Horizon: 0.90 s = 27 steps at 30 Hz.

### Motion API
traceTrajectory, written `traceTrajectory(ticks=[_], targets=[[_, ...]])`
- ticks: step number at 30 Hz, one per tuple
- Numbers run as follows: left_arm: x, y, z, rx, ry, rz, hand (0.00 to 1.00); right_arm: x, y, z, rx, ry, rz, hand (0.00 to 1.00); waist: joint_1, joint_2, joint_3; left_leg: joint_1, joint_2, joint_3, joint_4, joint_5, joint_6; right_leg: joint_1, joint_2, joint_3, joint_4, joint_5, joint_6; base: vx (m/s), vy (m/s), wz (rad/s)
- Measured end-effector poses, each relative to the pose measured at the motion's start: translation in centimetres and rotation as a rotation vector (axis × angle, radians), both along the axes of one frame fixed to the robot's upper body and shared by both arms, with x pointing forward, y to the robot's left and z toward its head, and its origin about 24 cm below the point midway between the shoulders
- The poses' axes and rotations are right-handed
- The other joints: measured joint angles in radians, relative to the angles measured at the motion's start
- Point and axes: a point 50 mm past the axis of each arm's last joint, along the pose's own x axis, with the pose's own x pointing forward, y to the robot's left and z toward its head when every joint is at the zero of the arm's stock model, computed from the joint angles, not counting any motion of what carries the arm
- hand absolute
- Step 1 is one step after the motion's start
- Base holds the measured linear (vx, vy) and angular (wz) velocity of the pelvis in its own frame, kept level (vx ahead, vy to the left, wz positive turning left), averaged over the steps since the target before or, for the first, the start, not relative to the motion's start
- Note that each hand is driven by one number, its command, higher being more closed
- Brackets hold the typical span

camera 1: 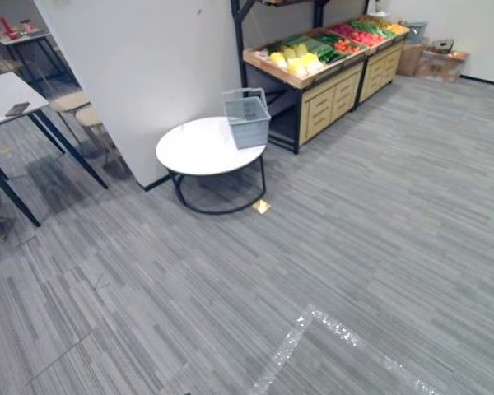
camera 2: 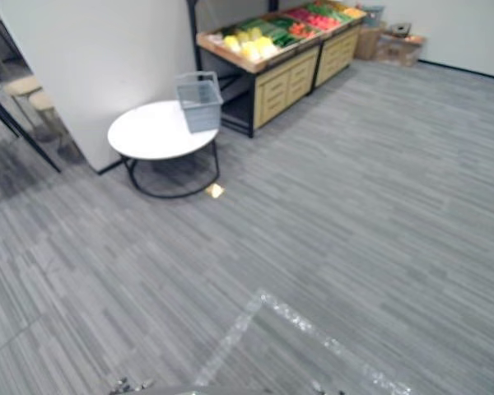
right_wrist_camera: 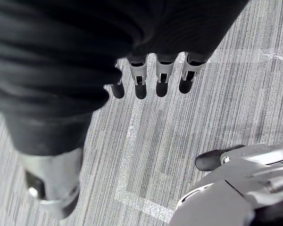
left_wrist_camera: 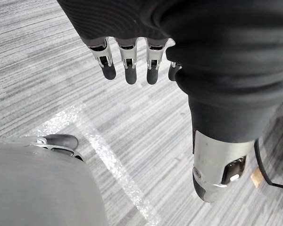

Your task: Pick vegetable in the basket

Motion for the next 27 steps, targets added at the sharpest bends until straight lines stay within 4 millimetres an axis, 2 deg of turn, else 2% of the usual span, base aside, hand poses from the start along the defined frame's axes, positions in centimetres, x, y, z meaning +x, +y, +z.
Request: traceTrajectory(ticks=[18, 21, 22, 23, 24, 25, 27], targets=[[0.0, 0.5, 0.0, 0.026, 0.01, 0.05, 0.0, 0.4, 0.2, -0.1, 0.021, -0.021, -0.061, 0.0, -0.001, -0.008, 0.014, 0.003, 0.008, -0.001, -0.005, -0.007, -0.011, 0.008, 0.008, -0.008, -0.01, 0.001, -0.007, -0.01, -0.017, 0.01], [0.9, 0.5, 0.1, 0.028, -0.007, 0.05, 0.0, 1.1, 0.3, 0.0, 0.021, -0.039, -0.055, 0.0, -0.002, -0.002, 0.035, -0.035, 0.024, 0.013, 0.045, -0.033, -0.037, -0.066, 0.009, -0.004, 0.112, -0.061, -0.029, -0.03, -0.047, -0.09], [1.2, 0.6, 0.2, 0.031, -0.016, 0.051, 0.0, 1.4, 0.3, 0.0, 0.023, -0.044, -0.052, 0.0, -0.002, -0.008, 0.051, -0.056, 0.034, 0.018, 0.095, -0.06, -0.04, -0.086, 0.009, -0.001, 0.157, -0.09, -0.038, -0.04, -0.071, -0.17], [1.5, 0.8, 0.3, 0.037, -0.028, 0.06, 0.0, 1.6, 0.4, 0.0, 0.023, -0.049, -0.044, 0.0, 0.0, -0.003, 0.073, -0.108, 0.061, 0.026, 0.209, -0.118, -0.057, -0.112, 0.012, 0.0, 0.216, -0.129, -0.055, -0.05, -0.11, -0.13], [1.6, 1.1, 0.4, 0.044, -0.037, 0.078, 0.0, 1.8, 0.5, 0.0, 0.023, -0.051, -0.031, 0.0, 0.0, -0.011, 0.09, -0.163, 0.097, 0.038, 0.377, -0.154, -0.084, -0.107, 0.021, 0.001, 0.237, -0.151, -0.068, -0.03, -0.128, -0.08], [1.9, 1.5, 0.6, 0.053, -0.062, 0.116, 0.0, 1.8, 0.7, 0.0, 0.027, -0.047, -0.017, 0.0, 0.001, -0.015, 0.108, -0.261, 0.137, 0.042, 0.607, -0.128, -0.055, -0.102, 0.02, 0.0, 0.257, -0.164, -0.085, 0.01, -0.158, -0.02], [2.2, 1.5, 0.9, 0.055, -0.093, 0.152, 0.0, 1.9, 0.7, 0.1, 0.02, -0.047, 0.005, 0.0, 0.003, -0.027, 0.146, -0.381, 0.17, -0.006, 0.894, -0.006, -0.003, -0.056, 0.011, -0.001, 0.291, -0.205, -0.091, 0.1, -0.094, 0.02]])
